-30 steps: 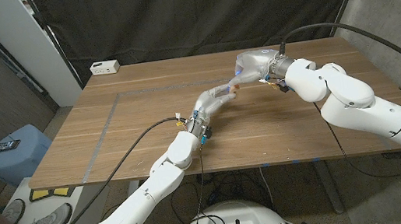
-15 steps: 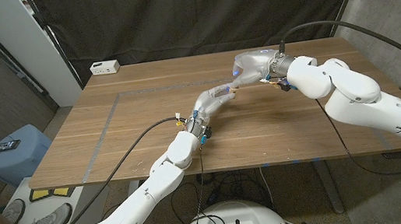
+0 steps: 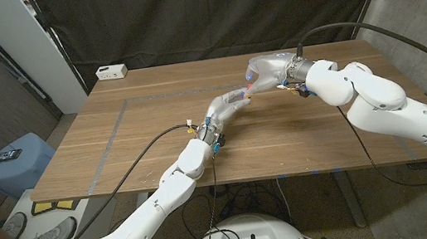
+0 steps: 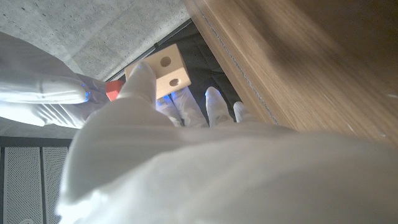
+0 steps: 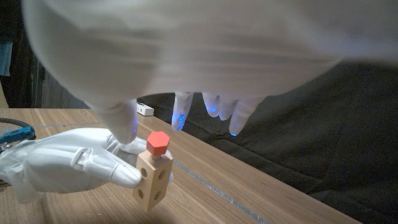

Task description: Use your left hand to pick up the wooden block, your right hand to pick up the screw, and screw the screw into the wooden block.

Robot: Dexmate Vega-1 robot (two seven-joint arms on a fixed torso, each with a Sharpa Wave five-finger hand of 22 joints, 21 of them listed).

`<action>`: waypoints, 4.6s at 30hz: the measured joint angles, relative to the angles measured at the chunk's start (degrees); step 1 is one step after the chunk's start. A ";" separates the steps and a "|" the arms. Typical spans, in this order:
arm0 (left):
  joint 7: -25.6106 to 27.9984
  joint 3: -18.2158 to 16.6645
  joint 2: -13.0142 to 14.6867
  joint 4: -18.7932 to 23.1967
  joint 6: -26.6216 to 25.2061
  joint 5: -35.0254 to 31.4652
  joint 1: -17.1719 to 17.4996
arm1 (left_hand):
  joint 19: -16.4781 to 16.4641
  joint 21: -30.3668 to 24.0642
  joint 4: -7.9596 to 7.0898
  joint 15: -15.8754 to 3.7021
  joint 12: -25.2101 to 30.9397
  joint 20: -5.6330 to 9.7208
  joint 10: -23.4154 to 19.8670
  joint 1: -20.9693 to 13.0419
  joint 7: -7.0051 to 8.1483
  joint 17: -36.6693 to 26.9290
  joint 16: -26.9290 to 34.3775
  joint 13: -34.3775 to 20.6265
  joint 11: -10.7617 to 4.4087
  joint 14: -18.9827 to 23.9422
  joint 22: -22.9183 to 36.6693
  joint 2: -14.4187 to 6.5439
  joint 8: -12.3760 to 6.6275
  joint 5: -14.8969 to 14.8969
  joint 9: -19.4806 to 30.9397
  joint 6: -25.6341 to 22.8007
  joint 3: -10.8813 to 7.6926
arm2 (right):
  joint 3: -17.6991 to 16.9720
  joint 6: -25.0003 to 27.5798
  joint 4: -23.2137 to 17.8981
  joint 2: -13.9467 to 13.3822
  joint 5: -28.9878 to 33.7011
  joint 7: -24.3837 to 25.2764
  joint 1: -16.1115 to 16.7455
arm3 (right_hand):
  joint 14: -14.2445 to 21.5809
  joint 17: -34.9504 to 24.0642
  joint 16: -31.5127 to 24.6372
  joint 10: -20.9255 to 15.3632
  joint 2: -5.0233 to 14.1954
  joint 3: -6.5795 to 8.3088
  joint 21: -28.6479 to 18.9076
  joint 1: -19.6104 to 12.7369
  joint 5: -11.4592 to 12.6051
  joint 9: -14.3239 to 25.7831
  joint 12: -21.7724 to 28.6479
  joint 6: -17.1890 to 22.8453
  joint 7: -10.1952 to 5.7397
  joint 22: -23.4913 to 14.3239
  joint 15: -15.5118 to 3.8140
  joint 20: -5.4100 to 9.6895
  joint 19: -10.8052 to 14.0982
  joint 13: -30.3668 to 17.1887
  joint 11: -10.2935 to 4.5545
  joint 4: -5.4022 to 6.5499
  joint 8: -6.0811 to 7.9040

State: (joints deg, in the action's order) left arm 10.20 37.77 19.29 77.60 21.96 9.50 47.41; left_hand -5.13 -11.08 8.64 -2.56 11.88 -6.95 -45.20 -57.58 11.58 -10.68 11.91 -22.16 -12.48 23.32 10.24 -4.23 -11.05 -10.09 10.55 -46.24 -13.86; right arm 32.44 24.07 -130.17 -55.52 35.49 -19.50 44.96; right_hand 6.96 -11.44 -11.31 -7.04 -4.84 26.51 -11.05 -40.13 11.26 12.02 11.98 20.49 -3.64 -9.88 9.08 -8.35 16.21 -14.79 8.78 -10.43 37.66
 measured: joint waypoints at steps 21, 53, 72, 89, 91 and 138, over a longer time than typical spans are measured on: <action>-0.18 0.18 -0.02 -0.01 -0.17 -0.04 -0.13 | 0.00 0.00 0.01 0.00 -0.01 0.00 0.09 0.00 0.01 0.00 0.00 -0.09 0.09 0.00 0.00 0.01 0.06 0.00 -0.02 0.01 0.01 | -0.22 -1.46 1.36 1.06 1.81 2.59 1.34 | 1.53 -0.01 -0.44 -0.97 -1.24 1.77 -0.03 -4.16 -0.25 -0.58 0.83 5.33 -1.58 0.00 -1.51 0.88 1.30 -0.26 -2.33 0.03 0.28; -0.23 0.34 0.00 -0.03 -0.31 -0.11 -0.08 | 0.00 0.00 -0.10 0.00 -0.06 0.00 0.10 -0.01 0.02 0.00 0.00 -0.04 0.10 0.00 0.00 0.01 0.00 0.02 0.00 0.20 -0.09 | -0.51 -0.07 1.87 1.82 1.75 2.39 1.50 | 2.16 -0.44 -0.44 -2.82 -1.49 2.20 -0.03 -3.91 -0.46 -0.57 1.61 12.71 0.49 0.00 -2.13 1.60 2.02 -0.53 -0.91 0.96 2.41; -0.14 0.30 0.11 0.23 -0.31 -0.12 0.08 | 0.00 0.00 -0.22 0.00 -0.08 0.00 0.20 -0.01 0.02 0.00 0.00 -0.01 0.20 0.00 0.00 0.01 0.07 0.22 -0.05 0.21 -0.21 | 0.11 0.80 2.00 2.10 1.53 2.30 1.11 | 2.68 -0.44 -0.78 -3.72 -1.48 2.20 -0.47 -3.91 -0.46 0.12 2.02 15.96 0.46 0.00 -2.22 1.58 3.26 -0.52 -0.18 0.96 3.99; -0.21 0.30 0.17 0.47 -0.35 -0.16 0.12 | 0.00 0.00 -0.22 0.00 -0.18 0.00 0.20 -0.01 -0.13 0.00 0.00 -0.05 0.20 0.00 0.00 0.01 0.00 0.23 0.00 0.07 -0.21 | 0.27 1.15 1.98 2.20 1.39 2.78 1.12 | 3.70 -0.70 -0.99 -5.46 -1.48 2.43 -0.47 -3.91 -0.46 1.09 2.45 19.03 0.25 0.00 -2.63 2.10 4.17 -0.51 -0.50 1.19 5.85; -0.21 0.30 0.17 0.47 -0.37 -0.16 0.13 | 0.00 0.00 -0.22 0.00 -0.18 0.00 0.20 -0.01 -0.13 0.00 0.00 -0.06 0.20 0.00 0.00 0.01 0.00 0.23 -0.01 0.07 -0.21 | 0.30 1.26 1.96 2.23 1.39 2.83 1.13 | 3.70 -0.70 -1.21 -5.68 -1.48 2.43 -0.47 -3.91 -0.46 1.19 2.67 19.04 0.23 0.00 -2.63 2.10 4.17 -0.51 -0.72 1.19 6.00; -0.58 0.36 0.06 -0.01 -0.45 0.20 -0.01 | 0.00 0.00 0.23 0.00 0.00 0.00 0.25 -0.58 -0.21 0.00 0.00 -0.05 0.25 0.00 0.00 -0.53 0.00 0.08 0.26 0.20 -0.88 | 2.78 3.69 3.34 4.12 5.01 3.74 0.08 | 8.40 -1.23 -2.28 -11.55 -1.39 0.06 -0.87 0.38 -1.11 3.35 3.94 28.33 0.70 0.00 -4.67 3.23 8.99 -0.10 -2.07 3.10 11.37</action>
State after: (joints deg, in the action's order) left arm 9.62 38.12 19.35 77.59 21.51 9.70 47.40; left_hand -5.13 -11.08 8.87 -2.56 11.88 -6.95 -44.95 -58.16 11.37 -10.68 11.91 -22.21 -12.23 23.32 10.24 -4.76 -11.05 -10.01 10.81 -46.04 -14.74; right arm 35.22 27.76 -126.83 -51.40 40.50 -15.76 45.04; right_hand 15.36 -12.67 -13.58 -18.58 -6.23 26.57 -11.92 -39.75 10.15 15.37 15.92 48.82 -2.94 -9.88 4.40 -5.12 25.20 -14.89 6.71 -7.33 49.04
